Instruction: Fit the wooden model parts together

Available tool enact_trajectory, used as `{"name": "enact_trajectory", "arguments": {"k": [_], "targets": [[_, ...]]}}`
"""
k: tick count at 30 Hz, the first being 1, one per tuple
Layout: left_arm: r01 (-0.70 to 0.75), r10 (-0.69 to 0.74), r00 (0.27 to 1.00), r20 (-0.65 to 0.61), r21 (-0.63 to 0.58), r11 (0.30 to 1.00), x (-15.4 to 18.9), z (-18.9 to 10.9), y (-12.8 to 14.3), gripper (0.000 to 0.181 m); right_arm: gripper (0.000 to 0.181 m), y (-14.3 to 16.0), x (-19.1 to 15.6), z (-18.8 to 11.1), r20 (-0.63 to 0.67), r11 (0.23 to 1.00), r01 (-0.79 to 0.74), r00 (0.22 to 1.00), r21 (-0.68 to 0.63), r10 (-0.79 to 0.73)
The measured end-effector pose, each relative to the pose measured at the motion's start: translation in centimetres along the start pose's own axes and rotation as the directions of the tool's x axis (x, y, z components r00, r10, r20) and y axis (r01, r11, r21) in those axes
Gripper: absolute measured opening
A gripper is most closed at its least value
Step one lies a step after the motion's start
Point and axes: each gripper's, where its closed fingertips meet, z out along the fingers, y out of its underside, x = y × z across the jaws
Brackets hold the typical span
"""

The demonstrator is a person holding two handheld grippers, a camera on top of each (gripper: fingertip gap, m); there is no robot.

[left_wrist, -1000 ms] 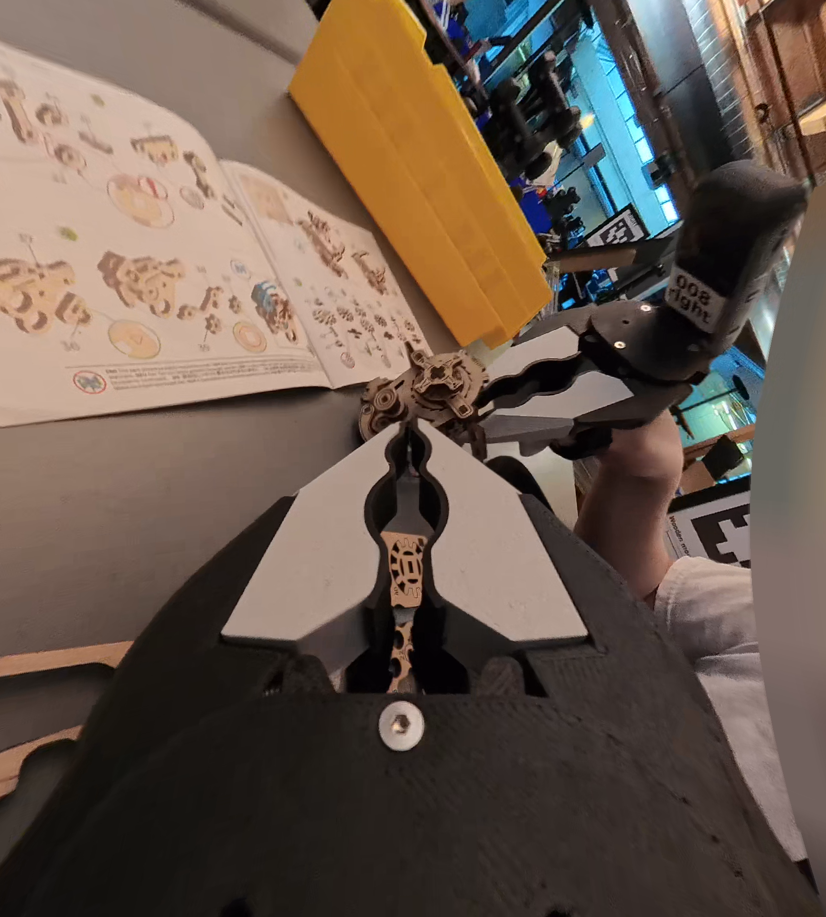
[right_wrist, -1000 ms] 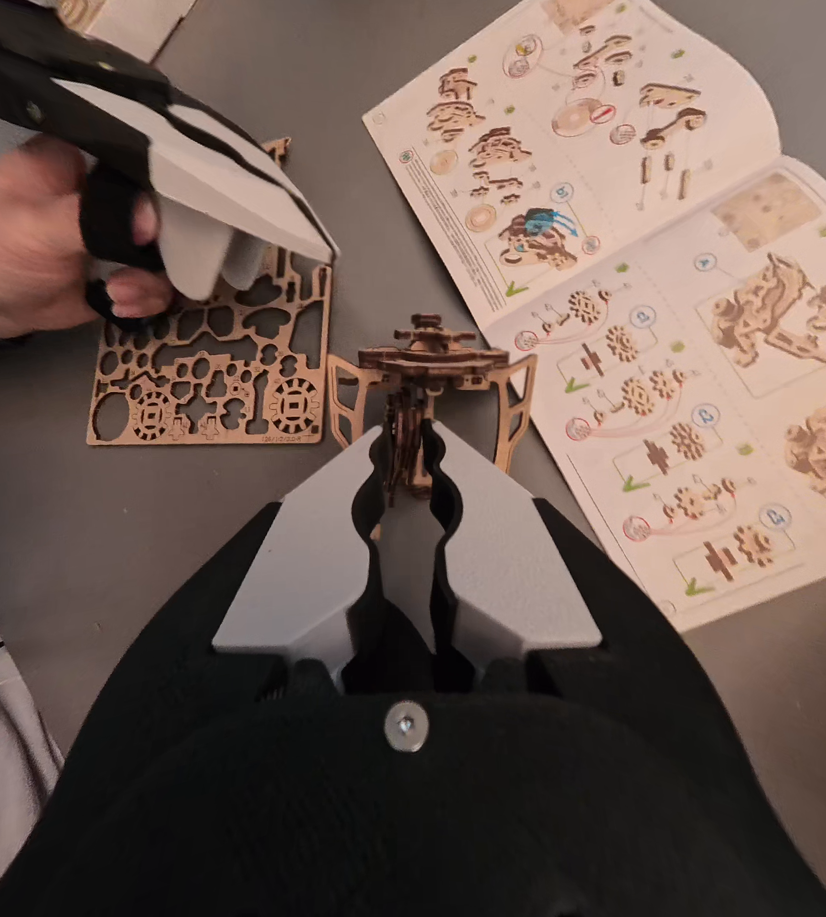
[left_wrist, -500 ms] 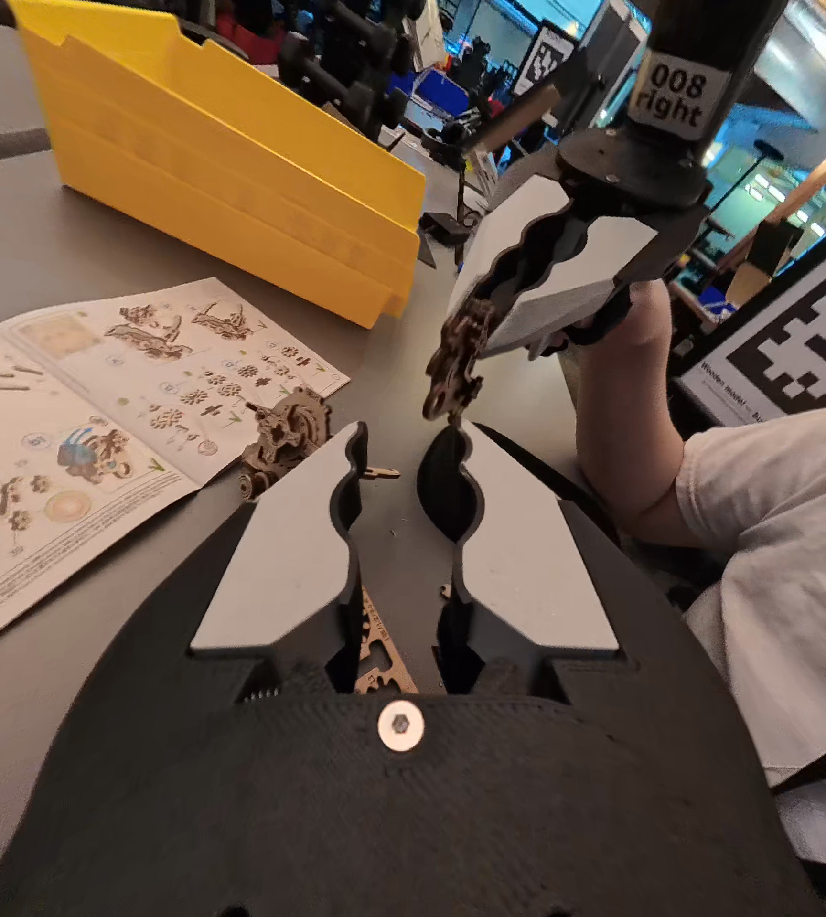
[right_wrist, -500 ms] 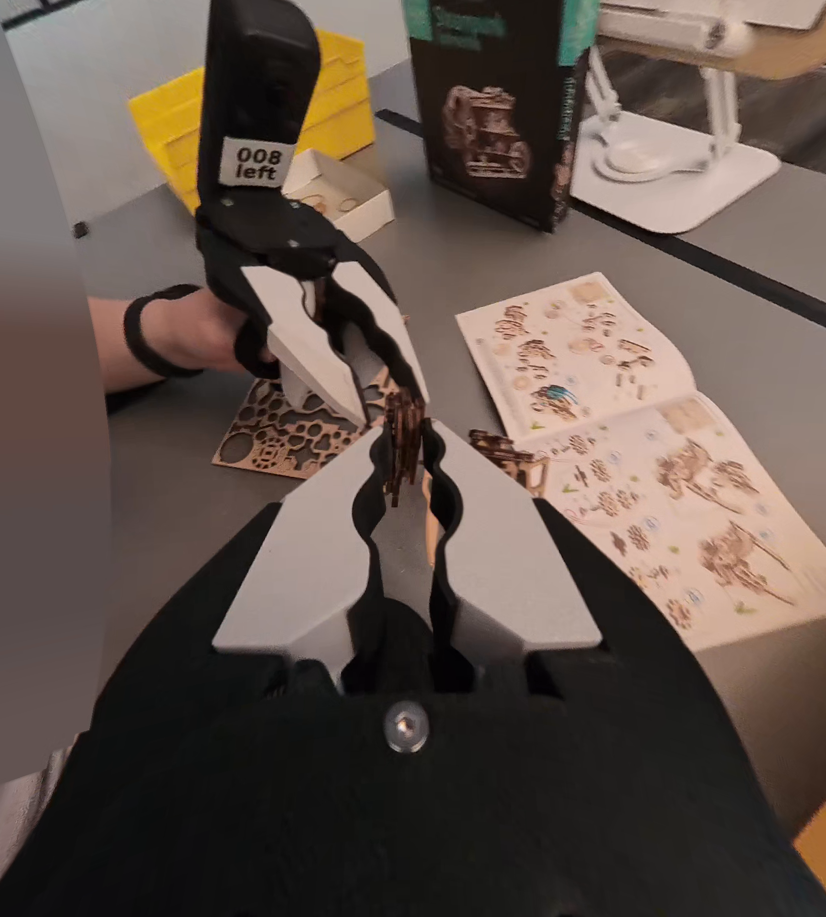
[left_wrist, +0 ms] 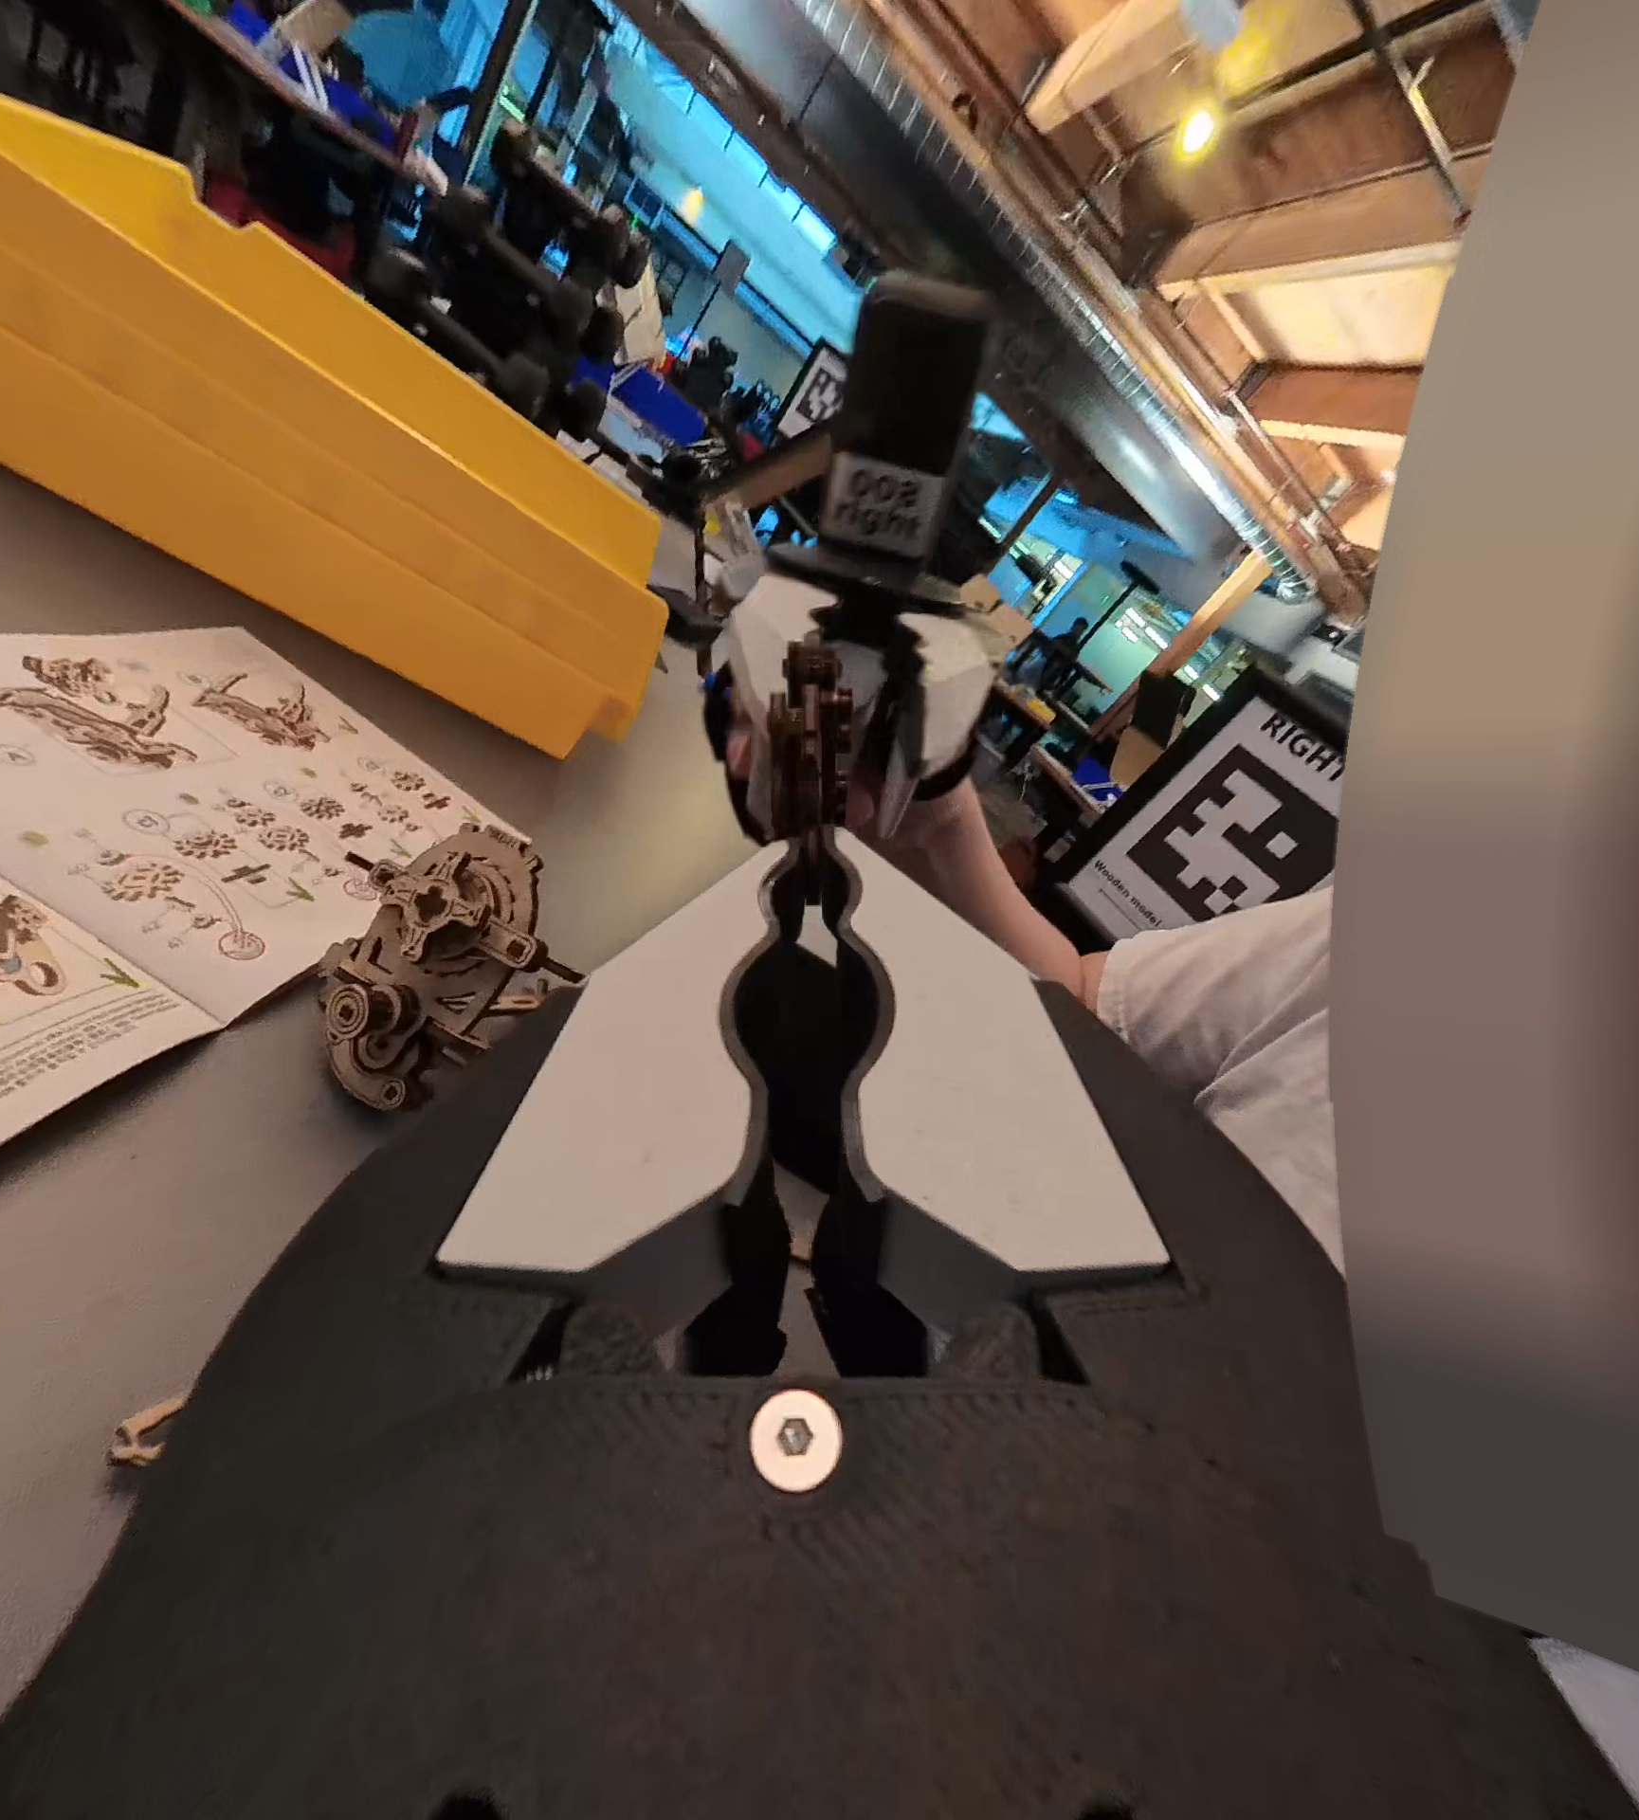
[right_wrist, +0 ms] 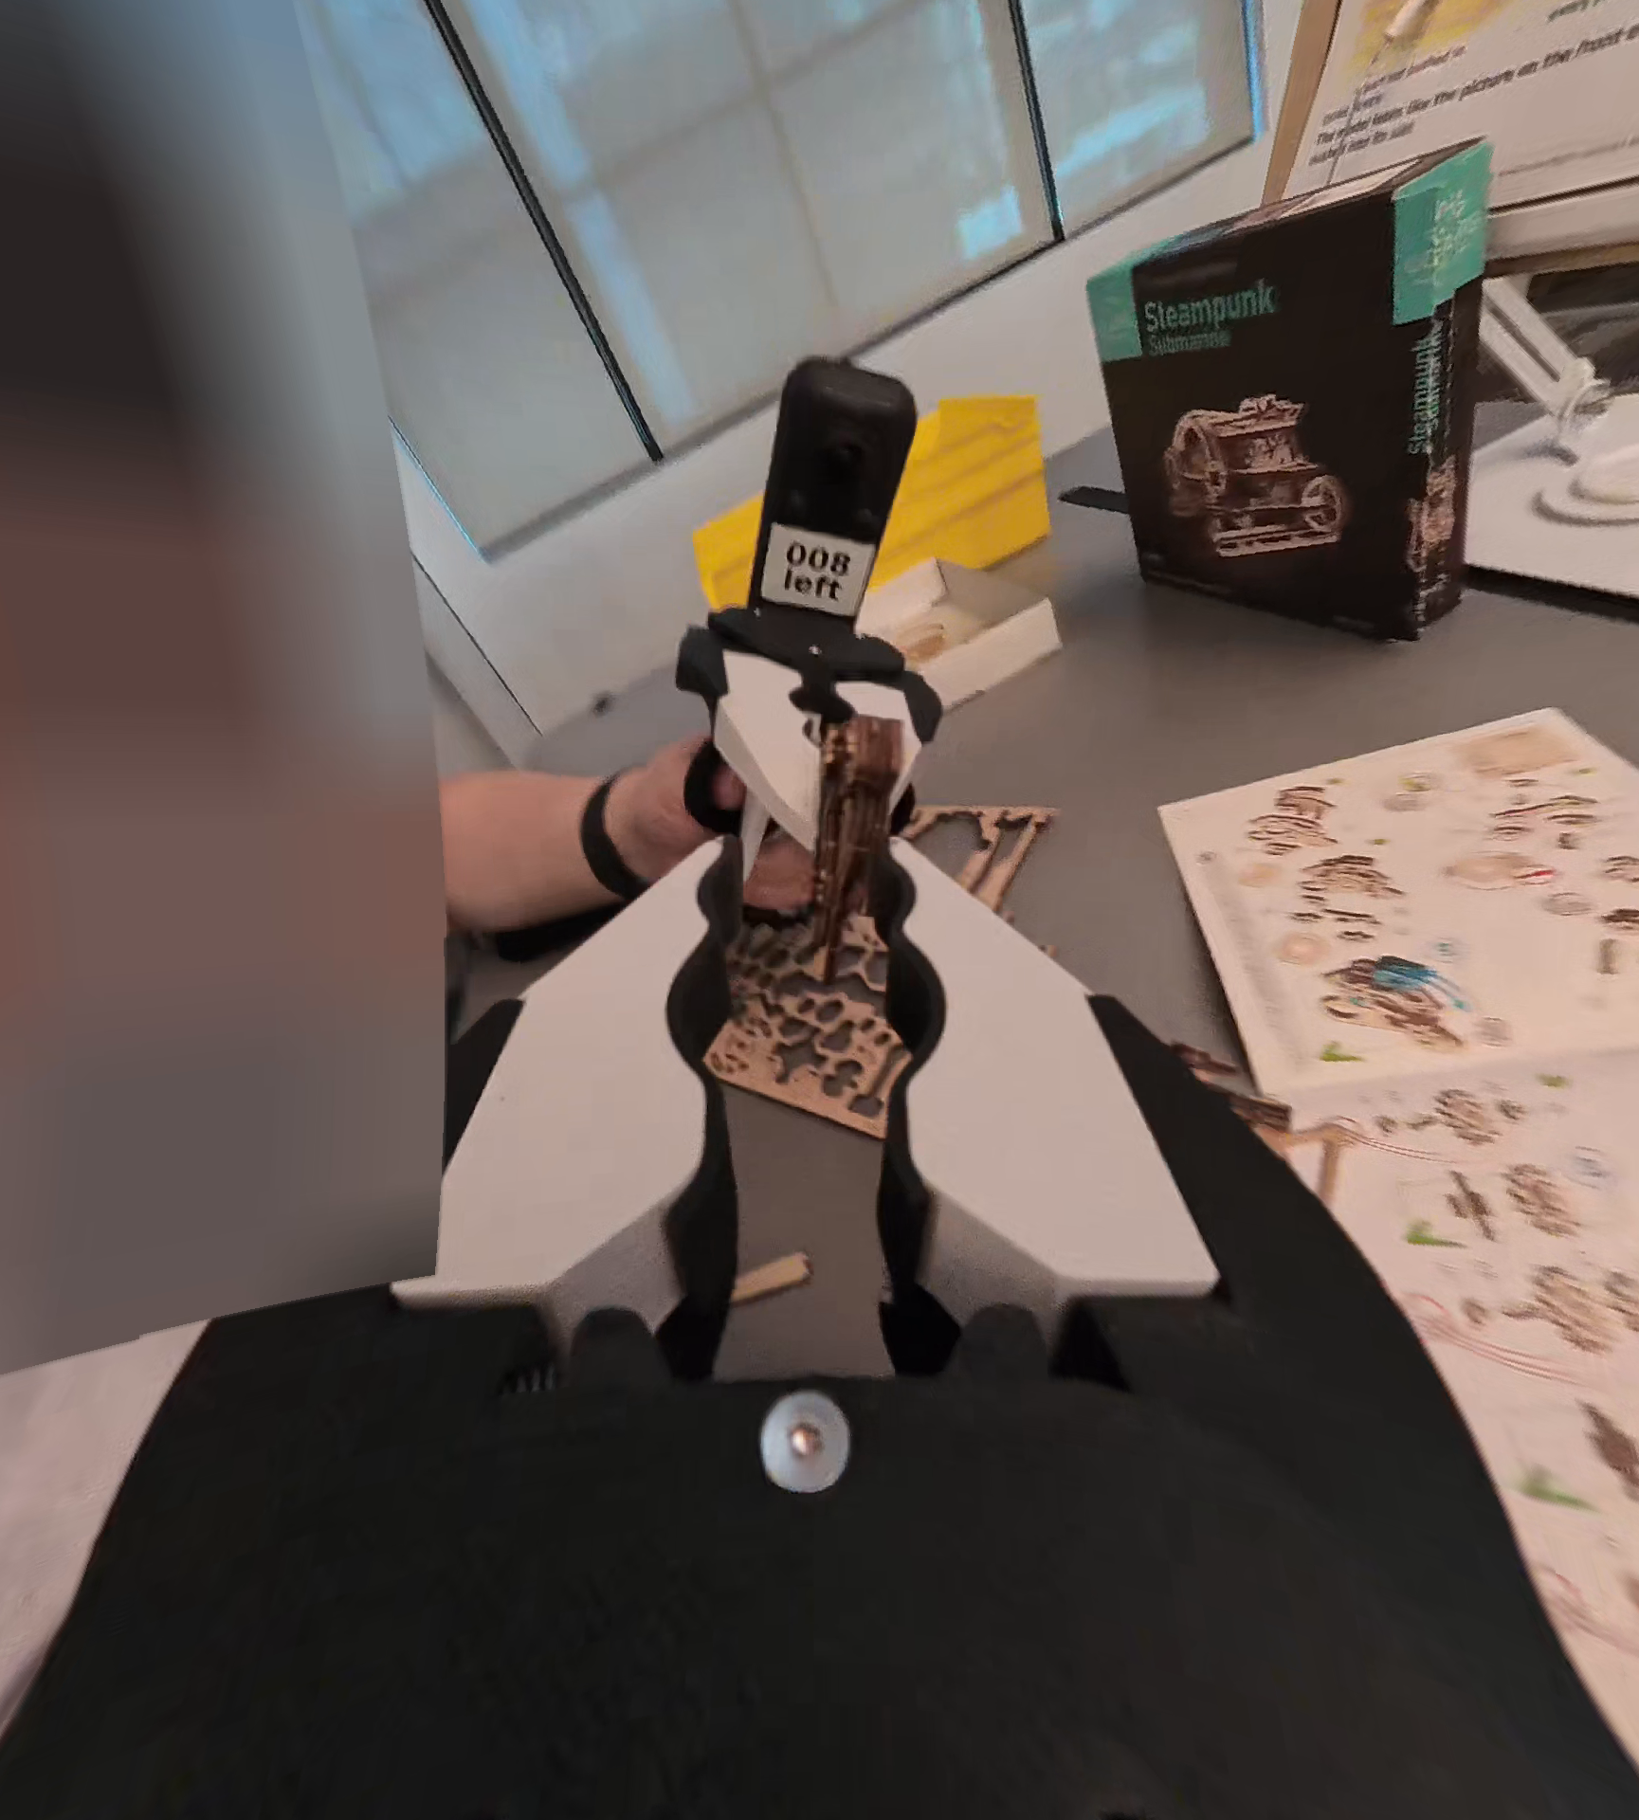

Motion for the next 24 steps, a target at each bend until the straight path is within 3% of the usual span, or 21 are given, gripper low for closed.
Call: {"name": "enact_trajectory", "arguments": {"k": [4, 9, 12, 18, 21, 24], "targets": [[-0.030, 0.030, 1.000, -0.001, 0.015, 0.999, 0.2, -0.1, -0.1, 0.000, 0.026, -0.3, -0.1, 0.7, 0.099, 0.988, -0.134, 0.987, 0.075, 0.127], [-0.044, 0.044, 0.999, -0.009, 0.007, 0.999, 0.5, 0.2, 0.0, 0.000, 0.024, 0.5, 0.5, 1.4, 0.038, 0.991, -0.128, 0.991, 0.034, 0.127], [-0.053, 0.053, 0.999, 0.000, -0.001, 0.999, 0.5, 0.4, 0.2, 0.000, 0.014, 0.5, 0.0, 1.5, 0.081, 0.986, -0.163, 0.984, 0.036, 0.160], [-0.068, 0.068, 0.997, 0.020, -0.004, 0.998, 0.2, 0.6, 0.4, 0.000, 0.013, 0.7, 0.4, 1.2, 0.068, 0.975, -0.222, 0.973, 0.026, 0.219], [-0.089, 0.096, 0.993, 0.069, -0.090, 0.992, -0.8, 0.7, 1.6, 0.006, 0.010, 1.6, 1.1, 0.4, -0.001, 0.981, -0.185, 0.983, -0.053, 0.185], [-0.117, 0.146, 0.967, 0.207, -0.146, 0.982, -3.2, -0.8, 1.8, 0.018, 0.010, 1.5, 3.3, -2.3, -0.191, 0.991, -0.081, 0.980, -0.106, 0.060]]}}
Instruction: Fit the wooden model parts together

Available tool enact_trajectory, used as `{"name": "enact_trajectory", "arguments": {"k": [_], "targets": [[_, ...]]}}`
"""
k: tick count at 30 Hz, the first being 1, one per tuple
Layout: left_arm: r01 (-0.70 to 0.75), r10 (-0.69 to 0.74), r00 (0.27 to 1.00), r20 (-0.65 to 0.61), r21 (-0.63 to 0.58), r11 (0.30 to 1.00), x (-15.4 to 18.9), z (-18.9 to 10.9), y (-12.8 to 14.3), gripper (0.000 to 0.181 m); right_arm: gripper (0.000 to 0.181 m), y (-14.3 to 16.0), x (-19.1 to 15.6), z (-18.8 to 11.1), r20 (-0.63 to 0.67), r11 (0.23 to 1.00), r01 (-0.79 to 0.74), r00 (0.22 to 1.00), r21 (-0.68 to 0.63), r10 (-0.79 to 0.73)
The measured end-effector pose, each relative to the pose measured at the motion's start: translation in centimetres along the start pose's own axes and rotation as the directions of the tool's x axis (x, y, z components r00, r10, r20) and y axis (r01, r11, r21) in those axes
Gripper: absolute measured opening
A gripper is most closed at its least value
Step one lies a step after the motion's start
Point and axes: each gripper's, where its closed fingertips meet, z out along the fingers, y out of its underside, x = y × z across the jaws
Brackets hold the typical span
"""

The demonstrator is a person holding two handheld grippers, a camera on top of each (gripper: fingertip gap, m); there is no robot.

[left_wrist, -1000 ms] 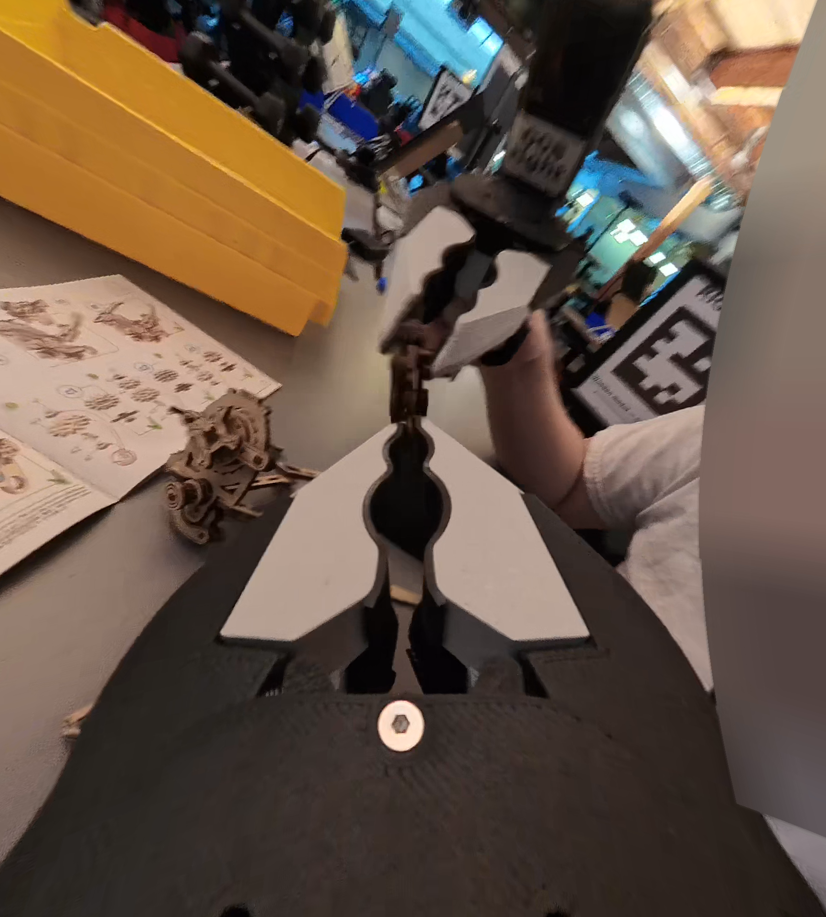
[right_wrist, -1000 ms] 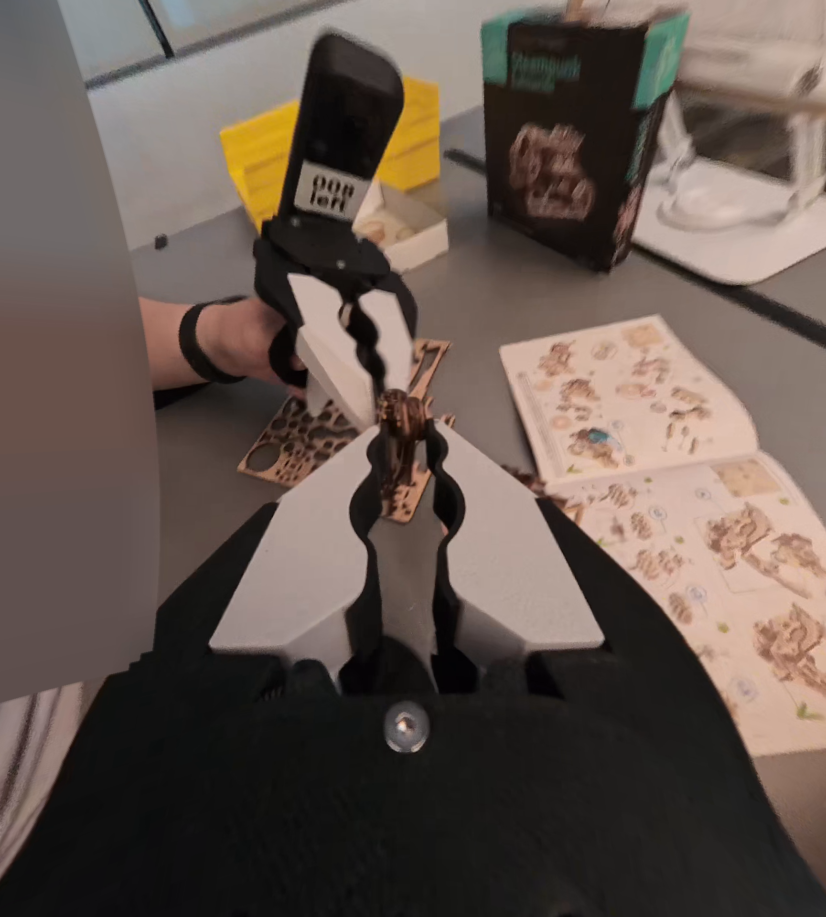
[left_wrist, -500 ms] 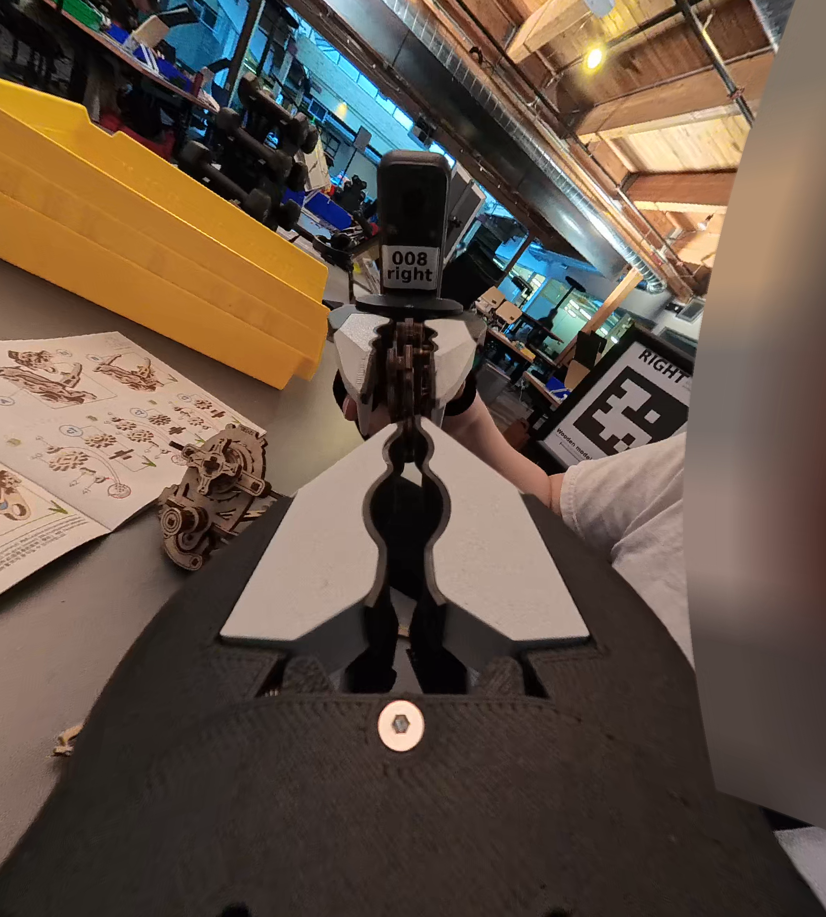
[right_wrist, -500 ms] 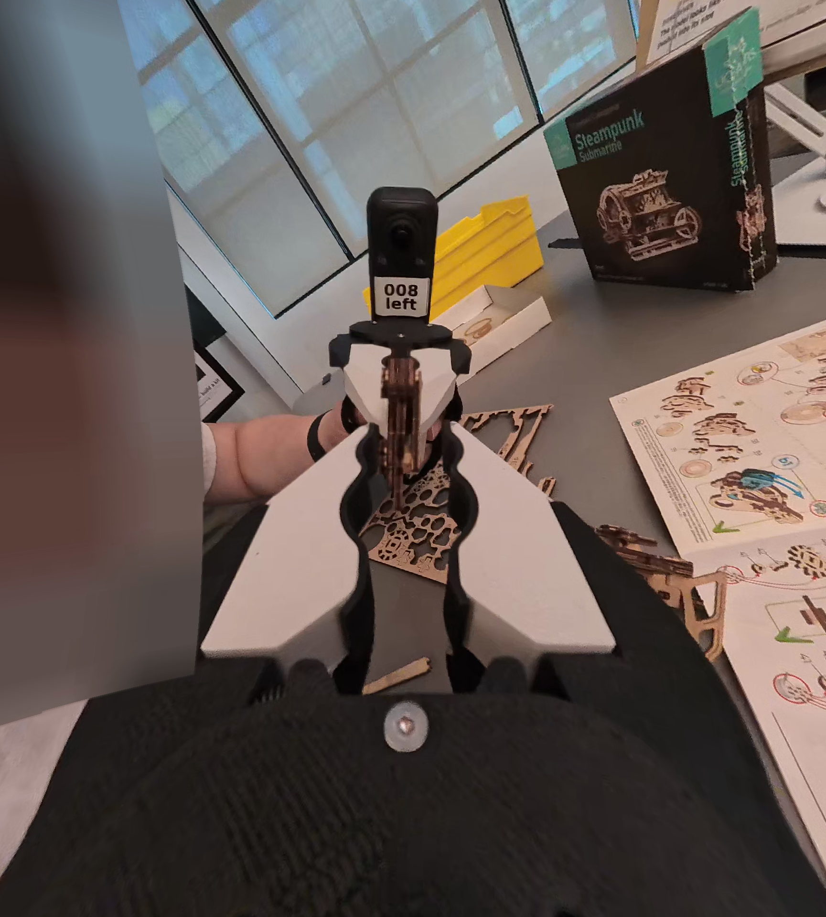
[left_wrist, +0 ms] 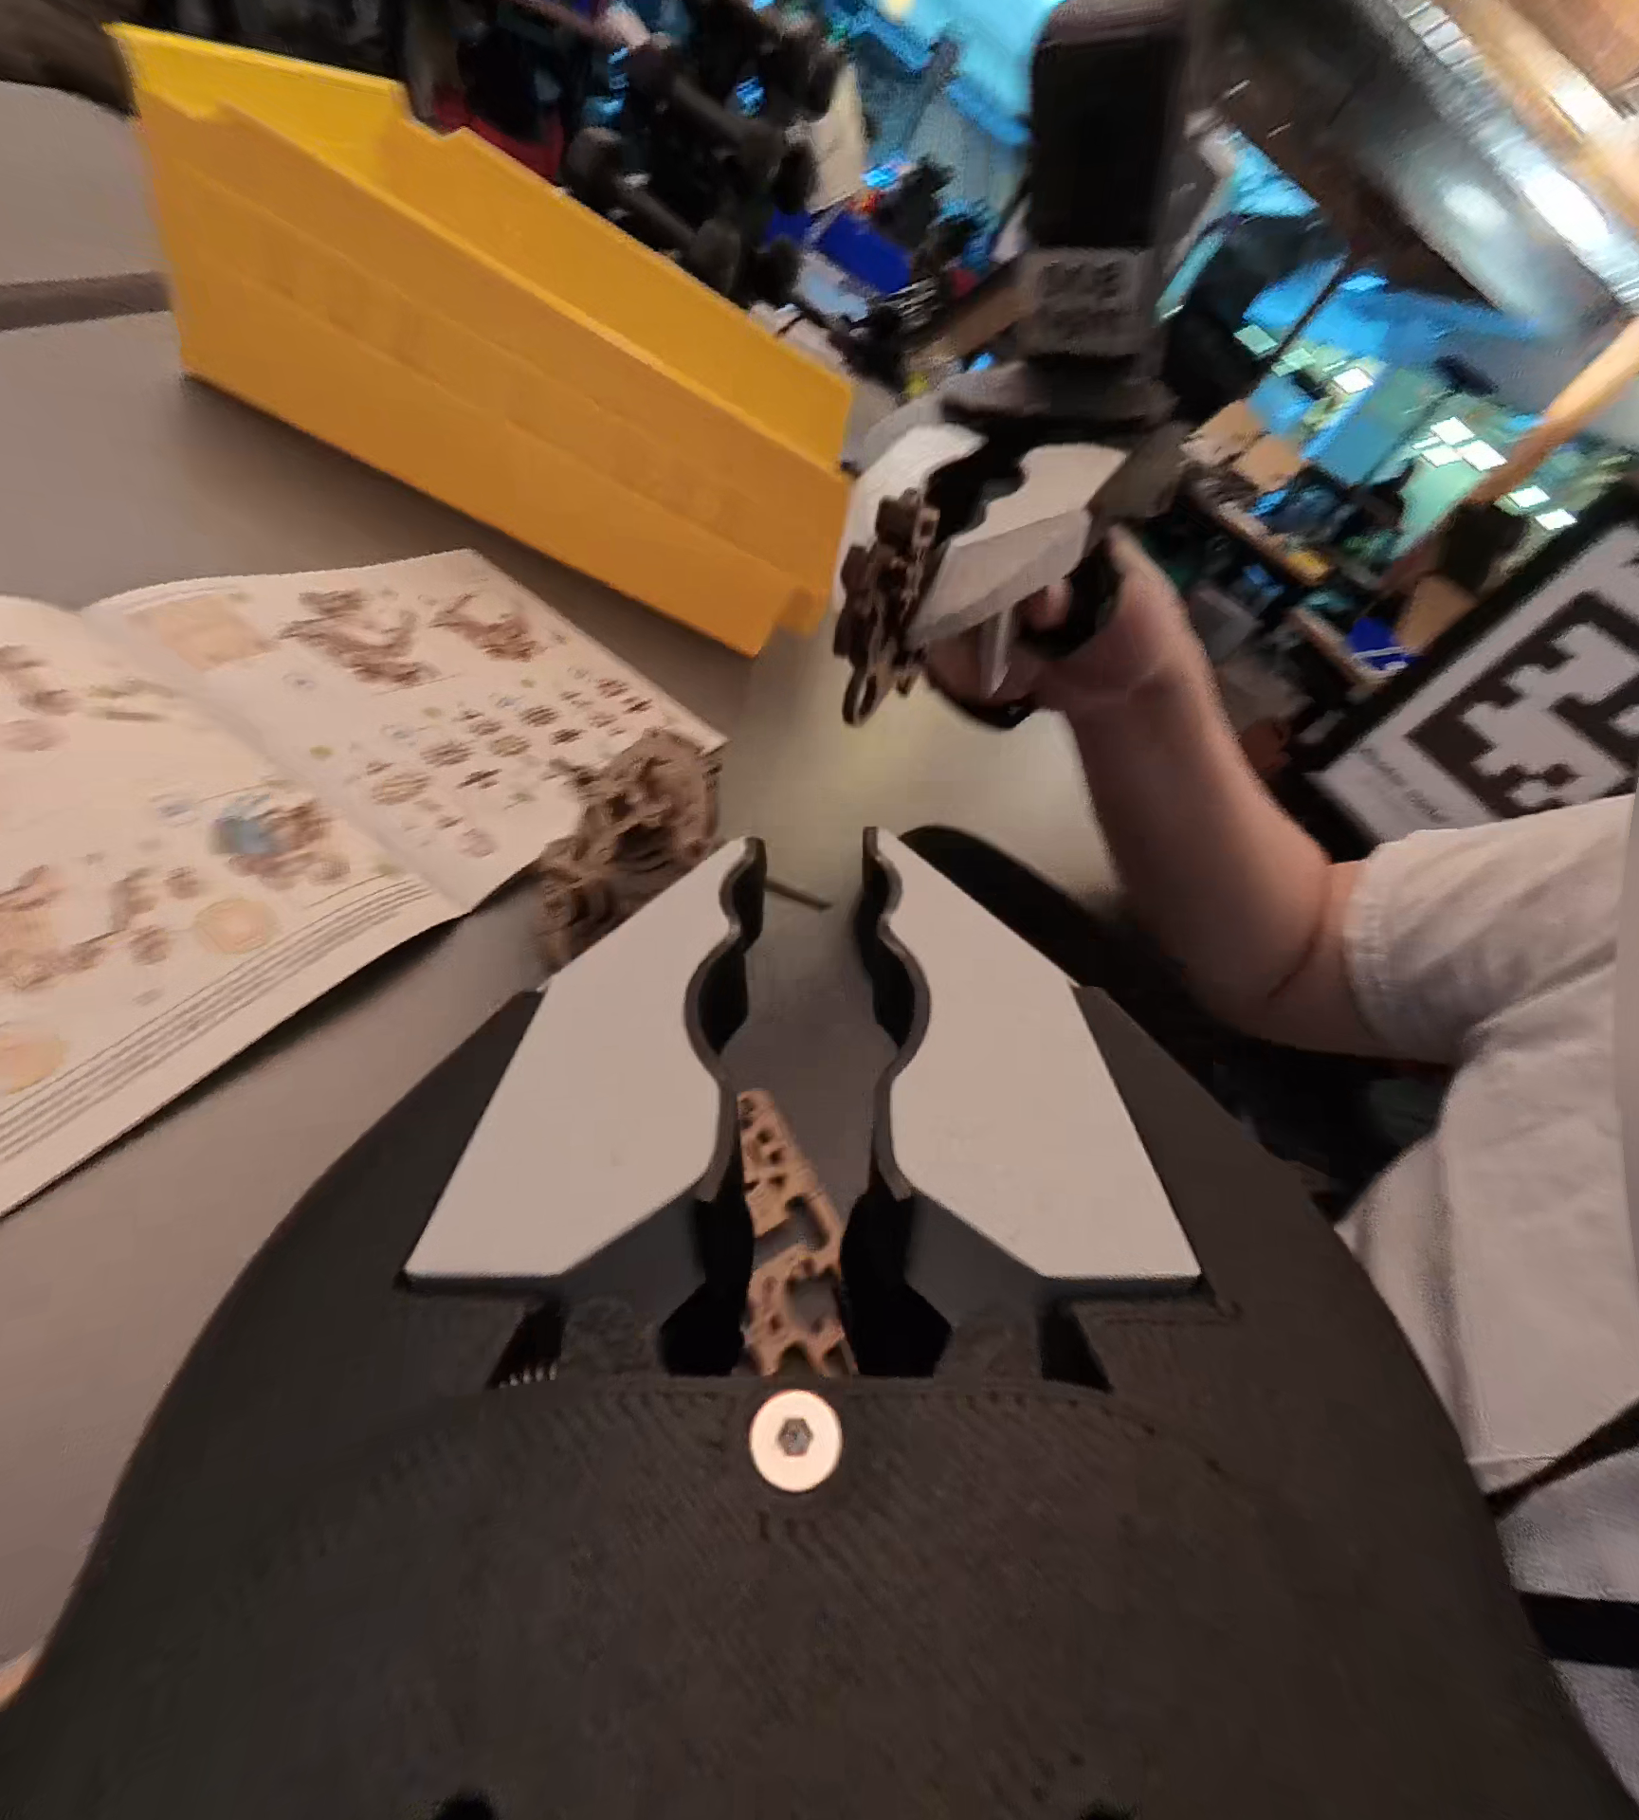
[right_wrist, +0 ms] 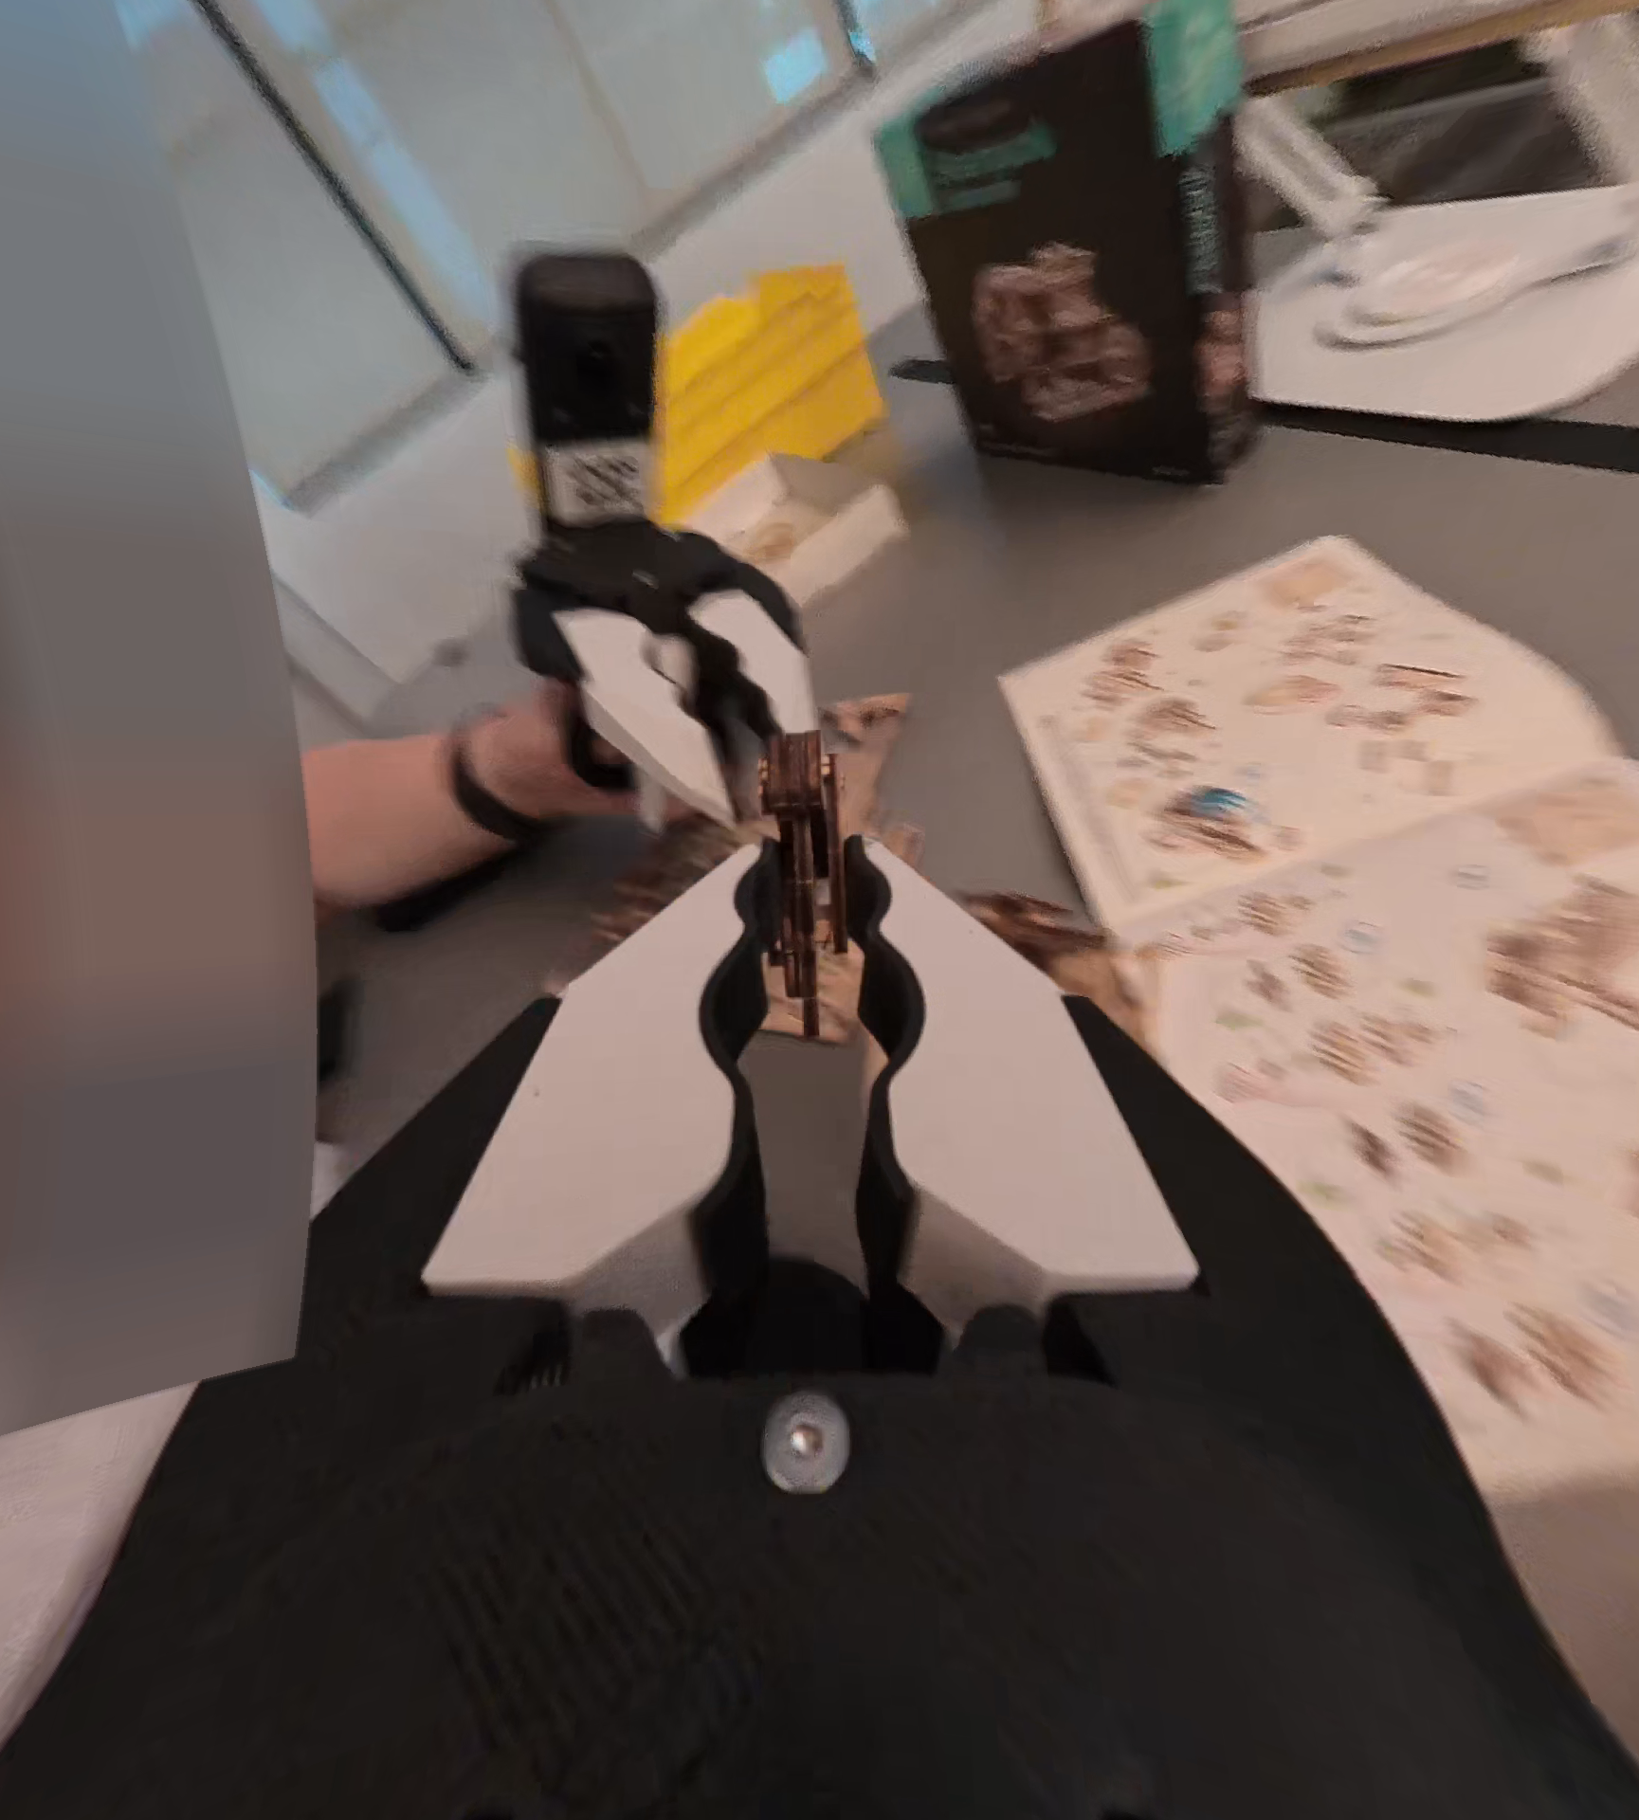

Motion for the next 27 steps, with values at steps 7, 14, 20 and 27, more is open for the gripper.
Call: {"name": "enact_trajectory", "arguments": {"k": [7, 14, 20, 27], "targets": [[0.261, -0.240, 0.960, 0.142, -0.157, 0.952, -4.3, 0.1, 4.0, 0.010, 0.011, 5.0, 4.3, 0.9, -0.176, 0.972, 0.018, 0.983, -0.235, -0.061], [0.446, -0.435, 0.894, 0.104, -0.142, 0.884, -4.6, 2.3, 4.7, 0.005, 0.011, 7.1, 4.3, 2.4, -0.162, 0.963, -0.049, 0.987, -0.264, 0.006], [0.495, -0.487, 0.868, 0.100, -0.098, 0.863, -5.1, 2.9, 4.6, 0.007, 0.011, 7.7, 4.4, 3.6, -0.140, 0.961, -0.081, 0.989, -0.265, 0.045], [0.558, -0.557, 0.830, 0.044, -0.051, 0.828, -5.2, 3.0, 4.1, 0.005, 0.011, 7.3, 4.8, 3.9, -0.160, 0.970, -0.112, 0.984, -0.218, 0.078]]}}
